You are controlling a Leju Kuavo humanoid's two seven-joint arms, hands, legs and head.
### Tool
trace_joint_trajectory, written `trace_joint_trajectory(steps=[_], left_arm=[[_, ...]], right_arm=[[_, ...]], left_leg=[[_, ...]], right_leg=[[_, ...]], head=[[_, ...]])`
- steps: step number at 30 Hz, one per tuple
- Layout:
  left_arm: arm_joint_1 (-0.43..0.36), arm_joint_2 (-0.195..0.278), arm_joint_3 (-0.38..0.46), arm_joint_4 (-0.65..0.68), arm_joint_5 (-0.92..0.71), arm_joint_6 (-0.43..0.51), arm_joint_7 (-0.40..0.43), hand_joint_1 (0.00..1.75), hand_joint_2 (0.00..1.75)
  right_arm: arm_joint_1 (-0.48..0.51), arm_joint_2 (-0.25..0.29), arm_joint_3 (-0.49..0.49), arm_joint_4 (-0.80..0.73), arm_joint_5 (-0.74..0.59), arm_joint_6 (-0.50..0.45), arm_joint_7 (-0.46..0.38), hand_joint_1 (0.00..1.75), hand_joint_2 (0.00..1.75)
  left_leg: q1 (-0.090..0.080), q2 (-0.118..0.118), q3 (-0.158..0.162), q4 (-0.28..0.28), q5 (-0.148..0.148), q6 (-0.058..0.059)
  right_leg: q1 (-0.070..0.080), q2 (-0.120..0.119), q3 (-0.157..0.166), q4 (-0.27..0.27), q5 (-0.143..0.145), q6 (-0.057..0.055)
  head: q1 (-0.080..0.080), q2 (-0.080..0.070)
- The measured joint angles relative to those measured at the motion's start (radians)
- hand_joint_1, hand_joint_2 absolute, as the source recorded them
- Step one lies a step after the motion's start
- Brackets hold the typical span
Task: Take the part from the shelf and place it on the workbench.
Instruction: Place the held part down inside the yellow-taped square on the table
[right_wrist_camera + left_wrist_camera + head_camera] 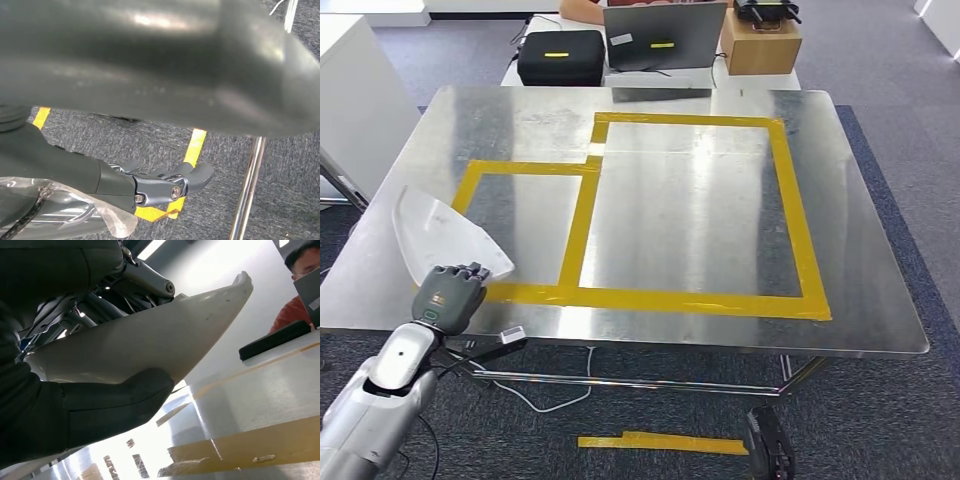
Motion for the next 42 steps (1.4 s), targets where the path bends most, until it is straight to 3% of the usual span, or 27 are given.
trace_joint_trajectory(steps=[2, 6, 7, 11, 27, 42], left_arm=[[-0.002, 0.000, -0.003, 0.004, -0.001, -0.002, 0.000, 1.75, 1.75], [-0.011, -0.002, -0.011, 0.012, -0.007, -0.009, 0.000, 0.00, 1.75], [-0.014, -0.002, -0.013, 0.014, -0.009, -0.009, 0.003, 0.00, 1.75], [-0.018, -0.003, -0.018, 0.017, 0.008, -0.023, 0.017, 0.00, 0.00], [-0.018, -0.011, -0.018, 0.017, -0.016, -0.035, 0.050, 0.00, 0.00], [0.019, -0.012, 0.002, -0.081, -0.074, 0.026, 0.081, 0.00, 0.00]], right_arm=[[0.000, 0.000, 0.000, 0.000, 0.000, 0.001, 0.000, 0.00, 0.00], [-0.001, 0.000, 0.000, 0.000, 0.002, 0.002, -0.003, 0.00, 0.00], [-0.001, 0.000, 0.000, 0.000, 0.002, 0.002, -0.004, 0.00, 0.00], [0.000, 0.000, 0.000, 0.000, 0.001, 0.000, -0.010, 0.00, 0.00], [0.006, 0.000, -0.002, 0.000, -0.001, -0.002, -0.008, 0.00, 0.00], [0.009, 0.001, -0.005, 0.000, 0.011, -0.006, -0.009, 0.00, 0.00]], left_leg=[[0.000, 0.000, 0.000, 0.000, 0.000, 0.000], [0.000, 0.000, 0.000, 0.000, 0.000, 0.000], [0.000, 0.000, 0.000, 0.000, 0.000, 0.000], [0.000, 0.000, 0.000, 0.000, 0.000, 0.000], [0.000, 0.000, 0.000, 0.000, 0.000, 0.000], [0.000, 0.000, 0.000, 0.000, 0.000, 0.000]], right_leg=[[0.000, 0.000, 0.000, 0.000, 0.000, 0.000], [0.000, 0.000, 0.000, 0.000, 0.000, 0.000], [0.000, 0.000, 0.000, 0.000, 0.000, 0.000], [0.000, 0.000, 0.000, 0.000, 0.000, 0.000], [0.000, 0.000, 0.000, 0.000, 0.000, 0.000], [0.000, 0.000, 0.001, 0.000, 0.000, 0.000]], head=[[0.000, 0.000], [0.000, 0.000], [0.000, 0.000], [0.000, 0.000], [0.000, 0.000], [0.000, 0.000]])
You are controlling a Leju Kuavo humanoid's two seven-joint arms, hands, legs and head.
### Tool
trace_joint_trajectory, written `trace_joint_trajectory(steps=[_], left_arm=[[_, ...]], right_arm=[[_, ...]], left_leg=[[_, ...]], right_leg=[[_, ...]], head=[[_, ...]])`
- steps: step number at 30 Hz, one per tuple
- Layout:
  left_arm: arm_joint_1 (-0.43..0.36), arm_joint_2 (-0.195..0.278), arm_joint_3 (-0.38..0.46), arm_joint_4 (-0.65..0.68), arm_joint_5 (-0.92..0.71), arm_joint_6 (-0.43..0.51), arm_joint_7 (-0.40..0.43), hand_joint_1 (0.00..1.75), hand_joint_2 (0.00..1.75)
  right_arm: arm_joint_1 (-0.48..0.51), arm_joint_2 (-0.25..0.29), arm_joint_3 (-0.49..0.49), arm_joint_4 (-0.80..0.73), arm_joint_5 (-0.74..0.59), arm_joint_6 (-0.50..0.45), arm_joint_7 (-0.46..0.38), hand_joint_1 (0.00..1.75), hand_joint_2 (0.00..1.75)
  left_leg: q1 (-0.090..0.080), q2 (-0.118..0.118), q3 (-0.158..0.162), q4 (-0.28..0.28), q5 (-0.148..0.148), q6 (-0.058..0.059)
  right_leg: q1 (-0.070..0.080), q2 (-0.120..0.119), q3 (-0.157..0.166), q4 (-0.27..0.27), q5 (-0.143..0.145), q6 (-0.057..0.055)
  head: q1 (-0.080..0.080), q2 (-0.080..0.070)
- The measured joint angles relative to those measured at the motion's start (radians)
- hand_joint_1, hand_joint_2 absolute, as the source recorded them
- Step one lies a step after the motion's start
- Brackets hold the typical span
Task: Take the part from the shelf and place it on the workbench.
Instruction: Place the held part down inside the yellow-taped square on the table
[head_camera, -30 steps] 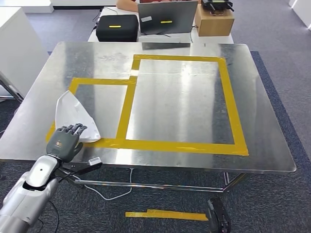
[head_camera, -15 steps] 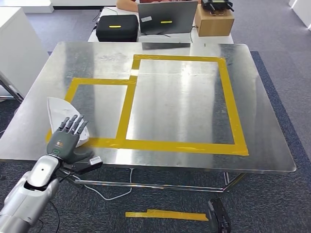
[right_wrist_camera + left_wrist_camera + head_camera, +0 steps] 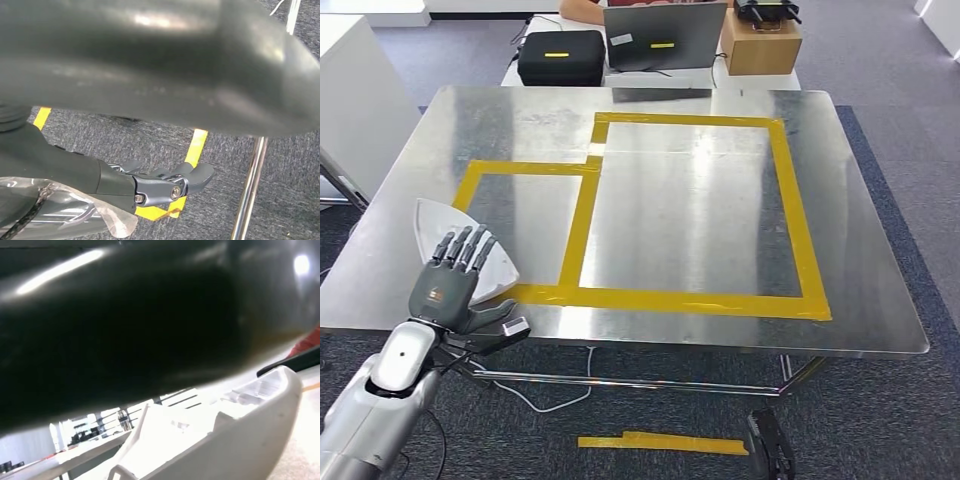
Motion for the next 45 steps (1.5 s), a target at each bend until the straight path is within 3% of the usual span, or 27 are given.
trace_joint_trajectory(steps=[11, 17, 22, 29, 33, 35, 37, 38, 39, 40, 43, 45], left_arm=[[0.015, 0.002, 0.012, -0.041, 0.000, -0.001, 0.001, 0.00, 0.00], [0.016, 0.008, 0.016, -0.049, 0.000, -0.004, 0.002, 0.00, 0.00], [0.018, 0.009, 0.022, -0.054, 0.002, -0.015, 0.008, 0.00, 0.00], [0.023, 0.009, 0.022, -0.054, 0.003, -0.021, 0.009, 0.00, 0.00], [0.023, 0.009, 0.026, -0.059, 0.005, -0.024, 0.010, 0.00, 0.00], [0.023, 0.008, 0.029, -0.061, 0.006, -0.025, 0.011, 0.00, 0.00], [0.024, 0.008, 0.029, -0.062, 0.006, -0.026, 0.011, 0.00, 0.00], [0.026, 0.007, 0.030, -0.062, 0.006, -0.027, 0.011, 0.00, 0.00], [0.028, 0.007, 0.029, -0.062, 0.006, -0.027, 0.011, 0.00, 0.00], [0.029, 0.006, 0.029, -0.062, 0.006, -0.027, 0.011, 0.00, 0.00], [0.029, 0.006, 0.030, -0.062, 0.006, -0.028, 0.011, 0.00, 0.00], [0.028, 0.007, 0.032, -0.062, 0.006, -0.027, 0.012, 0.00, 0.00]], right_arm=[[0.000, 0.001, 0.000, 0.000, 0.001, 0.000, 0.000, 0.00, 0.00], [-0.001, 0.008, 0.000, 0.000, 0.002, 0.000, 0.002, 0.00, 0.00], [-0.006, 0.011, -0.001, -0.002, 0.002, -0.004, 0.007, 0.00, 0.00], [-0.003, 0.011, -0.001, -0.002, 0.002, -0.006, 0.008, 0.00, 0.00], [-0.004, 0.013, -0.002, -0.002, 0.002, -0.007, 0.008, 0.00, 0.00], [-0.005, 0.013, -0.004, -0.002, 0.002, -0.007, 0.008, 0.00, 0.00], [-0.004, 0.013, -0.007, -0.002, 0.002, -0.007, 0.008, 0.00, 0.00], [-0.003, 0.013, -0.008, -0.002, 0.002, -0.007, 0.008, 0.00, 0.00], [-0.001, 0.013, -0.009, -0.002, 0.002, -0.007, 0.008, 0.00, 0.00], [0.000, 0.013, -0.010, -0.002, 0.002, -0.007, 0.009, 0.00, 0.00], [-0.002, 0.014, -0.011, -0.002, 0.001, -0.008, 0.009, 0.00, 0.00], [-0.004, 0.016, -0.011, -0.002, 0.002, -0.008, 0.009, 0.00, 0.00]], left_leg=[[0.000, 0.000, 0.000, 0.000, 0.000, 0.000], [-0.003, 0.002, 0.006, -0.009, 0.004, 0.021], [-0.005, 0.002, 0.020, -0.036, 0.016, 0.011], [-0.007, 0.002, 0.018, -0.031, 0.015, 0.014], [-0.006, 0.006, 0.026, -0.047, 0.027, 0.036], [0.001, 0.012, 0.032, -0.069, 0.041, 0.043], [0.002, 0.016, 0.028, -0.069, 0.044, 0.043], [0.003, 0.018, 0.024, -0.067, 0.044, 0.043], [0.005, 0.019, 0.021, -0.064, 0.044, 0.041], [0.008, 0.019, 0.017, -0.059, 0.042, 0.037], [0.019, 0.017, 0.001, -0.030, 0.032, 0.013], [0.018, 0.013, -0.013, -0.010, 0.030, -0.004]], right_leg=[[0.000, 0.000, 0.000, 0.000, 0.000, 0.000], [-0.005, -0.001, 0.004, -0.012, 0.006, 0.013], [-0.001, -0.007, 0.025, -0.040, 0.015, 0.003], [-0.003, -0.007, 0.024, -0.040, 0.017, 0.006], [-0.007, -0.007, 0.024, -0.049, 0.018, 0.026], [-0.004, -0.009, -0.007, 0.013, -0.027, 0.027], [-0.005, -0.010, -0.068, 0.144, -0.093, 0.028], [-0.007, -0.011, -0.093, 0.200, -0.110, 0.031], [-0.010, -0.011, -0.105, 0.225, -0.108, 0.035], [-0.014, -0.012, -0.096, 0.210, -0.087, 0.039], [-0.025, -0.006, -0.003, 0.041, -0.009, 0.054], [-0.024, 0.001, 0.023, -0.002, -0.007, 0.048]], head=[[0.000, 0.000], [-0.001, 0.000], [0.008, 0.000], [0.009, 0.000], [0.008, 0.000], [0.011, 0.000], [0.012, 0.000], [0.012, 0.000], [0.012, 0.000], [0.012, 0.000], [0.014, 0.000], [0.017, 0.000]])
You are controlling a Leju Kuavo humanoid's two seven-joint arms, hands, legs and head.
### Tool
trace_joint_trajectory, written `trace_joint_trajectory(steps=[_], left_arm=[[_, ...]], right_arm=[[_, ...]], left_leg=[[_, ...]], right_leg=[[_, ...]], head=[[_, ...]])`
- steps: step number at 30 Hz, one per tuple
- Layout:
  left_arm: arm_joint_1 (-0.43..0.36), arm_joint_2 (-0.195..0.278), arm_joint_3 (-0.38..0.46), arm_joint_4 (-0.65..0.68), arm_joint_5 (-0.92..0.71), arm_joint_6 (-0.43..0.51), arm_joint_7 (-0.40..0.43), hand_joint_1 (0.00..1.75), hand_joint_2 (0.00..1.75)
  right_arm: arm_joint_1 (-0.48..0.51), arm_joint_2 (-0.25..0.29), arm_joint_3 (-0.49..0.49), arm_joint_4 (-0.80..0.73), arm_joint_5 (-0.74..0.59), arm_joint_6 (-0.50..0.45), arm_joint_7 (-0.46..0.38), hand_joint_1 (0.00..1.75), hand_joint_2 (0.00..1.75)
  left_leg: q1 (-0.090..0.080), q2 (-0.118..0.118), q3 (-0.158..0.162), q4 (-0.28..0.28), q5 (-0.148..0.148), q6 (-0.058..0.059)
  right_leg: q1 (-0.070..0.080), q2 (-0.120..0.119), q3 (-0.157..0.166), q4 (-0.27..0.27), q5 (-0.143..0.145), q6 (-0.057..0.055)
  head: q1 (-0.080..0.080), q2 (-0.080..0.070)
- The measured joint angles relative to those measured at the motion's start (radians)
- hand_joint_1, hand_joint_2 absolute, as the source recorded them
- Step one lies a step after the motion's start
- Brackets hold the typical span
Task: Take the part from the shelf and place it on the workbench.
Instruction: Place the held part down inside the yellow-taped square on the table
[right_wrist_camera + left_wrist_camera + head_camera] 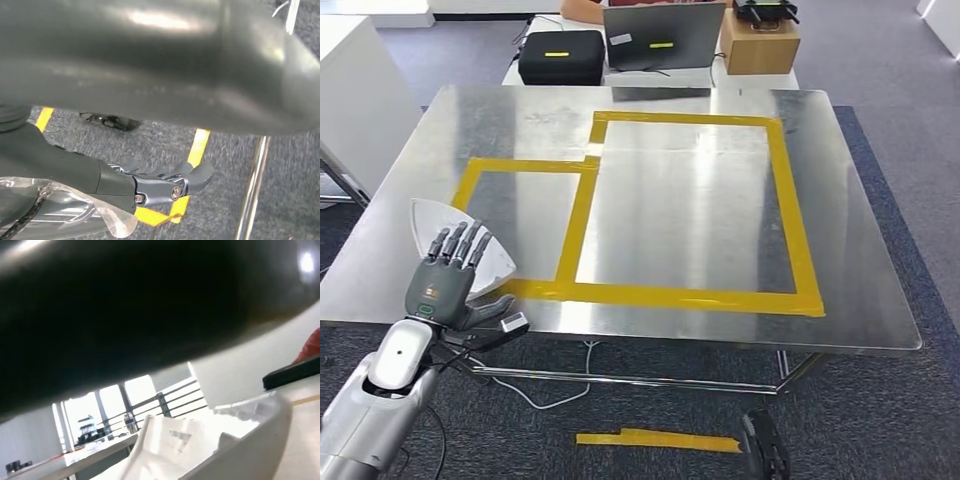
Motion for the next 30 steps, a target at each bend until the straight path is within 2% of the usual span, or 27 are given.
trace_joint_trajectory(steps=[2, 3, 4, 5, 7, 8, 9, 10, 11, 12, 14, 15, 16, 18, 19, 20, 22, 23, 24, 25, 26, 28, 29, 30], left_arm=[[0.000, 0.001, 0.002, 0.000, 0.000, 0.000, 0.002, 0.00, 0.00], [0.001, 0.001, 0.003, 0.000, 0.000, 0.000, 0.003, 0.00, 0.00], [0.001, 0.001, 0.004, 0.000, 0.000, 0.000, 0.004, 0.00, 0.00], [0.001, 0.001, 0.004, 0.000, 0.000, 0.000, 0.005, 0.00, 0.00], [0.002, 0.001, 0.004, 0.000, 0.000, 0.000, 0.008, 0.00, 0.00], [0.004, 0.001, 0.004, 0.000, 0.000, 0.000, 0.010, 0.00, 0.00], [0.006, 0.001, 0.004, 0.000, -0.001, 0.000, 0.012, 0.00, 0.00], [0.008, 0.001, 0.004, 0.000, -0.001, -0.001, 0.014, 0.00, 0.00], [0.010, 0.001, 0.004, -0.001, -0.001, -0.002, 0.016, 0.00, 0.00], [0.010, 0.001, 0.005, -0.003, -0.001, -0.003, 0.016, 0.00, 0.00], [0.010, 0.001, 0.007, -0.010, -0.002, -0.006, 0.017, 0.00, 0.00], [0.010, 0.001, 0.008, -0.014, -0.002, -0.008, 0.018, 0.00, 0.00], [0.010, 0.002, 0.010, -0.016, -0.002, -0.010, 0.019, 0.00, 0.00], [0.012, 0.002, 0.012, -0.019, -0.002, -0.014, 0.020, 0.00, 0.00], [0.013, 0.002, 0.013, -0.021, -0.002, -0.015, 0.020, 0.00, 0.00], [0.014, 0.001, 0.013, -0.023, -0.002, -0.016, 0.021, 0.00, 0.00], [0.020, 0.001, 0.014, -0.026, 0.000, -0.018, 0.025, 0.00, 0.00], [0.025, 0.002, 0.016, -0.028, 0.002, -0.019, 0.028, 0.00, 0.00], [0.032, 0.003, 0.020, -0.030, 0.006, -0.019, 0.031, 0.00, 0.00], [0.040, 0.006, 0.025, -0.032, 0.012, -0.018, 0.033, 0.00, 0.00], [0.049, 0.011, 0.031, -0.034, 0.018, -0.016, 0.035, 0.00, 0.00], [0.068, 0.024, 0.048, -0.042, 0.034, -0.010, 0.034, 0.00, 0.00], [0.078, 0.032, 0.057, -0.049, 0.042, -0.008, 0.034, 0.00, 0.00], [0.086, 0.040, 0.067, -0.056, 0.048, -0.006, 0.033, 0.00, 0.00]], right_arm=[[0.000, 0.001, -0.001, 0.000, 0.000, 0.000, 0.000, 0.00, 0.00], [0.000, 0.001, -0.001, 0.000, 0.000, 0.000, 0.000, 0.00, 0.00], [0.000, 0.001, -0.002, 0.000, 0.000, 0.000, 0.000, 0.00, 0.00], [0.000, 0.001, -0.002, 0.000, 0.000, 0.000, 0.000, 0.00, 0.00], [0.002, 0.001, -0.003, 0.000, 0.000, -0.001, 0.000, 0.00, 0.00], [0.003, 0.001, -0.003, 0.000, 0.000, -0.002, 0.000, 0.00, 0.00], [0.004, 0.001, -0.004, 0.000, 0.001, -0.002, 0.000, 0.00, 0.00], [0.004, 0.001, -0.004, 0.000, 0.001, -0.003, 0.000, 0.00, 0.00], [0.004, 0.001, -0.004, 0.000, 0.001, -0.004, 0.000, 0.00, 0.00], [0.004, 0.001, -0.004, 0.000, 0.001, -0.004, 0.000, 0.00, 0.00], [0.003, 0.002, -0.005, 0.000, 0.001, -0.004, 0.000, 0.00, 0.00], [0.003, 0.003, -0.005, 0.000, 0.001, -0.004, 0.000, 0.00, 0.00], [0.004, 0.003, -0.005, 0.000, 0.001, -0.004, 0.000, 0.00, 0.00], [0.005, 0.004, -0.005, 0.000, 0.002, -0.004, 0.000, 0.00, 0.00], [0.005, 0.004, -0.006, 0.000, 0.002, -0.004, 0.000, 0.00, 0.00], [0.006, 0.003, -0.006, 0.000, 0.003, -0.004, 0.000, 0.00, 0.00], [0.006, 0.003, -0.006, 0.000, 0.005, -0.004, 0.000, 0.00, 0.00], [0.006, 0.003, -0.006, 0.000, 0.007, -0.004, 0.001, 0.00, 0.00], [0.006, 0.004, -0.006, 0.000, 0.009, -0.004, 0.003, 0.00, 0.00], [0.006, 0.004, -0.006, 0.000, 0.011, -0.004, 0.005, 0.00, 0.00], [0.006, 0.004, -0.006, 0.000, 0.013, -0.004, 0.007, 0.00, 0.00], [0.004, 0.004, -0.006, 0.000, 0.017, -0.006, 0.010, 0.00, 0.00], [0.002, 0.005, -0.006, -0.001, 0.018, -0.007, 0.011, 0.00, 0.00], [0.002, 0.007, -0.006, -0.001, 0.019, -0.008, 0.013, 0.00, 0.00]], left_leg=[[0.000, -0.002, -0.009, 0.008, 0.004, -0.012], [0.001, 0.003, -0.013, 0.014, -0.002, -0.016], [0.002, 0.012, -0.021, 0.031, -0.021, -0.020], [0.003, 0.022, -0.035, 0.069, -0.052, -0.024], [0.003, 0.035, -0.075, 0.191, -0.131, -0.028], [0.003, 0.036, -0.090, 0.249, -0.159, -0.028], [0.003, 0.036, -0.093, 0.280, -0.169, -0.027], [0.002, 0.036, -0.078, 0.274, -0.160, -0.023], [0.001, 0.036, -0.047, 0.233, -0.137, -0.018], [-0.002, 0.037, -0.003, 0.167, -0.109, -0.009], [-0.010, 0.041, 0.071, 0.043, -0.081, 0.006], [-0.014, 0.043, 0.088, 0.010, -0.078, 0.011], [-0.018, 0.044, 0.091, -0.003, -0.078, 0.013], [-0.019, 0.044, 0.084, -0.015, -0.062, 0.016], [-0.017, 0.045, 0.079, -0.021, -0.051, 0.020], [-0.015, 0.045, 0.072, -0.028, -0.039, 0.025], [-0.014, 0.046, 0.049, -0.030, -0.018, 0.032], [-0.014, 0.046, 0.035, -0.029, -0.008, 0.034], [-0.015, 0.046, 0.020, -0.028, 0.001, 0.033], [-0.015, 0.046, 0.006, -0.026, 0.010, 0.032], [-0.015, 0.046, -0.008, -0.023, 0.019, 0.029], [-0.016, 0.045, -0.032, -0.014, 0.033, 0.022], [-0.018, 0.045, -0.042, -0.007, 0.039, 0.018], [-0.019, 0.045, -0.050, -0.002, 0.046, 0.013]], right_leg=[[0.001, -0.001, -0.008, 0.007, 0.002, -0.017], [0.002, -0.004, -0.014, 0.009, 0.005, -0.026], [0.002, -0.007, -0.019, 0.010, 0.010, -0.035], [0.003, -0.011, -0.025, 0.009, 0.015, -0.044], [0.009, -0.019, -0.037, 0.009, 0.023, -0.057], [0.012, -0.023, -0.044, 0.010, 0.028, -0.061], [0.016, -0.027, -0.050, 0.010, 0.032, -0.064], [0.019, -0.030, -0.056, 0.010, 0.037, -0.066], [0.022, -0.032, -0.062, 0.010, 0.043, -0.067], [0.025, -0.033, -0.066, 0.010, 0.048, -0.067], [0.028, -0.036, -0.074, 0.010, 0.058, -0.062], [0.028, -0.038, -0.077, 0.010, 0.064, -0.058], [0.027, -0.039, -0.080, 0.008, 0.071, -0.052], [0.024, -0.040, -0.085, 0.006, 0.079, -0.038], [0.024, -0.037, -0.092, 0.013, 0.066, -0.032], [0.024, -0.033, -0.104, 0.039, 0.036, -0.027], [0.023, -0.027, -0.140, 0.148, -0.057, -0.022], [0.023, -0.026, -0.156, 0.211, -0.093, -0.020], [0.023, -0.025, -0.161, 0.257, -0.107, -0.019], [0.023, -0.025, -0.153, 0.272, -0.100, -0.018], [0.023, -0.025, -0.127, 0.252, -0.076, -0.017], [0.023, -0.022, -0.031, 0.133, -0.033, -0.020], [0.023, -0.020, 0.018, 0.066, -0.030, -0.024], [0.024, -0.017, 0.052, 0.014, -0.035, -0.028]], head=[[0.001, 0.000], [0.000, 0.000], [-0.001, 0.000], [-0.002, 0.000], [-0.004, 0.000], [-0.004, 0.000], [-0.004, 0.000], [-0.004, 0.000], [-0.004, 0.000], [-0.004, 0.000], [-0.003, 0.000], [-0.003, 0.000], [-0.003, 0.000], [-0.003, 0.000], [-0.002, 0.000], [-0.001, 0.000], [0.001, 0.000], [0.001, 0.000], [0.001, 0.000], [0.001, 0.000], [0.001, 0.000], [0.001, 0.000], [0.000, 0.000], [0.000, 0.000]])
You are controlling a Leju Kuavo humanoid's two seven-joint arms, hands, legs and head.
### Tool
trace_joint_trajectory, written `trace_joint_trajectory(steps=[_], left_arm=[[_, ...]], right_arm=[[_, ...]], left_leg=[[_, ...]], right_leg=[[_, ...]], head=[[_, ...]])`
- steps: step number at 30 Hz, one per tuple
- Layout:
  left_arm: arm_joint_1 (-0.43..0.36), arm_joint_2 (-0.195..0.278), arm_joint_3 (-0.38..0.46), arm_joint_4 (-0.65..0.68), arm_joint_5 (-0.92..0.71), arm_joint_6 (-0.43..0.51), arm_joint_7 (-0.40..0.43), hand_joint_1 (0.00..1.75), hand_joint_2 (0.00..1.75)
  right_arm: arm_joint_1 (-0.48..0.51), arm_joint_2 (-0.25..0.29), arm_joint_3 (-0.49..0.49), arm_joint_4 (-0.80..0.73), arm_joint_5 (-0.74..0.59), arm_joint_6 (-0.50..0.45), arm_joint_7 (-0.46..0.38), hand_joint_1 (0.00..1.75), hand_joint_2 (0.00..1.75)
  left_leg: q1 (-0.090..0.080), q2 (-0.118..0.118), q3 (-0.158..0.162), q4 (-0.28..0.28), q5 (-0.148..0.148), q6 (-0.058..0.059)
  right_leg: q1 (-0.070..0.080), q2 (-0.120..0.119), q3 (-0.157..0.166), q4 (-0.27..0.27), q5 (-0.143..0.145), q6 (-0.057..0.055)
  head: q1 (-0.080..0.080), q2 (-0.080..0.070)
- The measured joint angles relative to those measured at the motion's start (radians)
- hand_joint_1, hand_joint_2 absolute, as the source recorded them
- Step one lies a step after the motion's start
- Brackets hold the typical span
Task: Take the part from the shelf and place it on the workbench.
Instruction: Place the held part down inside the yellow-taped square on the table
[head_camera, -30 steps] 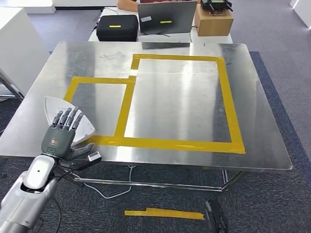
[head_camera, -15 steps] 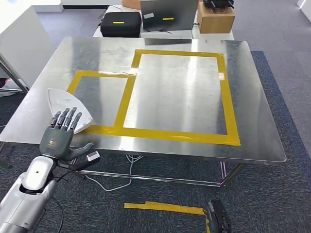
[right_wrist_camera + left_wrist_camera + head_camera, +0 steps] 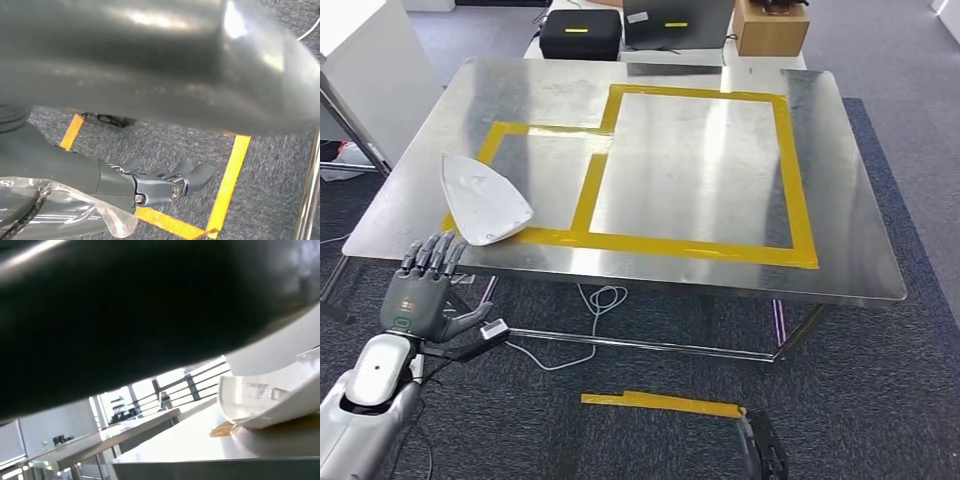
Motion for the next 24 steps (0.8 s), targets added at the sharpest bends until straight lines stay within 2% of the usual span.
trace_joint_trajectory(steps=[1, 3, 4, 5, 6, 8, 9, 10, 11, 13, 14, 15, 16, 18, 19, 20, 21, 23, 24], left_arm=[[0.008, 0.007, 0.009, -0.007, 0.005, 0.001, -0.001, 0.00, 0.00], [0.026, 0.020, 0.026, -0.017, 0.011, 0.002, -0.003, 0.00, 0.00], [0.036, 0.026, 0.033, -0.021, 0.012, 0.003, -0.003, 0.00, 0.00], [0.044, 0.032, 0.040, -0.024, 0.014, 0.003, -0.003, 0.00, 0.00], [0.050, 0.036, 0.046, -0.027, 0.015, 0.002, -0.004, 0.00, 0.00], [0.058, 0.042, 0.055, -0.029, 0.017, 0.002, -0.004, 0.00, 0.00], [0.062, 0.043, 0.059, -0.030, 0.017, 0.002, -0.004, 0.00, 0.00], [0.067, 0.045, 0.061, -0.031, 0.017, 0.002, -0.004, 0.00, 0.00], [0.071, 0.046, 0.064, -0.031, 0.017, 0.002, -0.004, 0.00, 0.00], [0.076, 0.050, 0.070, -0.034, 0.018, 0.002, -0.005, 0.00, 0.00], [0.077, 0.052, 0.074, -0.037, 0.018, 0.003, -0.005, 0.00, 0.00], [0.077, 0.054, 0.078, -0.040, 0.018, 0.003, -0.005, 0.00, 0.00], [0.078, 0.057, 0.082, -0.042, 0.019, 0.003, -0.005, 0.00, 0.00], [0.083, 0.060, 0.089, -0.044, 0.021, 0.004, -0.005, 0.00, 0.00], [0.086, 0.061, 0.092, -0.044, 0.023, 0.004, -0.005, 0.00, 0.00], [0.088, 0.061, 0.095, -0.044, 0.024, 0.004, -0.004, 0.00, 0.00], [0.090, 0.062, 0.097, -0.044, 0.026, 0.005, -0.004, 0.00, 0.00], [0.095, 0.062, 0.101, -0.044, 0.028, 0.005, -0.004, 0.00, 0.00], [0.098, 0.062, 0.102, -0.044, 0.028, 0.005, -0.004, 0.00, 0.00]], right_arm=[[0.000, 0.002, 0.000, 0.000, 0.001, -0.001, 0.002, 0.00, 0.00], [0.003, 0.007, 0.000, 0.000, 0.003, -0.002, 0.005, 0.00, 0.00], [0.004, 0.008, 0.000, 0.000, 0.004, -0.003, 0.006, 0.00, 0.00], [0.005, 0.011, 0.000, 0.000, 0.006, -0.004, 0.007, 0.00, 0.00], [0.004, 0.013, 0.001, -0.001, 0.007, -0.004, 0.008, 0.00, 0.00], [0.004, 0.017, 0.001, -0.001, 0.008, -0.004, 0.009, 0.00, 0.00], [0.004, 0.018, 0.001, -0.001, 0.008, -0.004, 0.009, 0.00, 0.00], [0.004, 0.018, 0.001, -0.001, 0.008, -0.004, 0.010, 0.00, 0.00], [0.004, 0.019, 0.001, -0.001, 0.009, -0.004, 0.010, 0.00, 0.00], [0.003, 0.019, 0.001, -0.001, 0.009, -0.004, 0.012, 0.00, 0.00], [0.002, 0.020, 0.001, -0.002, 0.009, -0.004, 0.013, 0.00, 0.00], [0.001, 0.021, 0.001, -0.003, 0.009, -0.004, 0.014, 0.00, 0.00], [0.000, 0.021, 0.001, -0.004, 0.010, -0.004, 0.014, 0.00, 0.00], [0.000, 0.022, 0.001, -0.004, 0.010, -0.004, 0.015, 0.00, 0.00], [0.002, 0.022, 0.001, -0.004, 0.010, -0.004, 0.016, 0.00, 0.00], [0.003, 0.022, 0.002, -0.004, 0.010, -0.004, 0.018, 0.00, 0.00], [0.004, 0.022, 0.002, -0.004, 0.010, -0.004, 0.019, 0.00, 0.00], [0.003, 0.022, 0.002, -0.004, 0.011, -0.004, 0.020, 0.00, 0.00], [0.003, 0.022, 0.002, -0.004, 0.011, -0.004, 0.020, 0.00, 0.00]], left_leg=[[-0.001, 0.000, -0.006, 0.003, 0.008, -0.005], [0.001, -0.002, -0.013, 0.006, 0.021, -0.014], [0.003, -0.003, -0.019, 0.013, 0.010, -0.020], [0.005, -0.003, -0.028, 0.038, -0.020, -0.026], [0.007, -0.003, -0.041, 0.082, -0.066, -0.032], [0.011, -0.002, -0.068, 0.209, -0.161, -0.042], [0.013, -0.002, -0.072, 0.260, -0.181, -0.045], [0.015, -0.002, -0.065, 0.285, -0.178, -0.046], [0.016, -0.002, -0.042, 0.274, -0.157, -0.047], [0.020, -0.001, 0.049, 0.163, -0.114, -0.045], [0.019, -0.001, 0.100, 0.088, -0.111, -0.042], [0.018, -0.002, 0.137, 0.031, -0.117, -0.038], [0.015, -0.002, 0.154, -0.003, -0.125, -0.032], [0.010, -0.001, 0.149, -0.019, -0.116, -0.017], [0.010, 0.000, 0.142, -0.022, -0.105, -0.008], [0.011, 0.001, 0.132, -0.025, -0.093, 0.001], [0.012, 0.002, 0.120, -0.027, -0.080, 0.009], [0.009, 0.003, 0.089, -0.026, -0.056, 0.019], [0.007, 0.003, 0.072, -0.025, -0.044, 0.020]], right_leg=[[0.002, 0.002, 0.018, -0.028, -0.007, -0.005], [0.002, 0.000, 0.009, -0.037, -0.002, -0.018], [0.001, -0.003, 0.002, -0.038, 0.006, -0.027], [0.000, -0.005, -0.006, -0.039, 0.016, -0.037], [-0.001, -0.008, -0.017, -0.039, 0.026, -0.045], [0.001, -0.012, -0.041, -0.037, 0.048, -0.051], [0.002, -0.014, -0.055, -0.035, 0.058, -0.051], [0.002, -0.017, -0.070, -0.033, 0.068, -0.051], [0.002, -0.018, -0.085, -0.030, 0.077, -0.050], [0.002, -0.020, -0.110, -0.022, 0.092, -0.044], [0.004, -0.021, -0.120, -0.018, 0.099, -0.040], [0.005, -0.021, -0.126, -0.017, 0.107, -0.035], [0.005, -0.021, -0.130, -0.017, 0.115, -0.028], [0.003, -0.021, -0.137, -0.021, 0.131, -0.013], [0.001, -0.019, -0.142, -0.019, 0.126, -0.007], [0.000, -0.017, -0.154, -0.003, 0.101, -0.003], [0.000, -0.014, -0.169, 0.031, 0.059, -0.001], [0.001, -0.010, -0.203, 0.148, -0.042, 0.000], [0.001, -0.009, -0.211, 0.205, -0.070, 0.000]], head=[[0.000, 0.000], [0.000, 0.000], [-0.001, 0.000], [-0.002, 0.000], [-0.005, 0.000], [-0.008, 0.000], [-0.009, 0.000], [-0.009, 0.000], [-0.009, 0.000], [-0.009, 0.000], [-0.009, 0.000], [-0.008, 0.000], [-0.008, 0.000], [-0.008, 0.000], [-0.009, 0.000], [-0.008, 0.000], [-0.007, 0.000], [-0.004, 0.000], [-0.004, 0.000]])
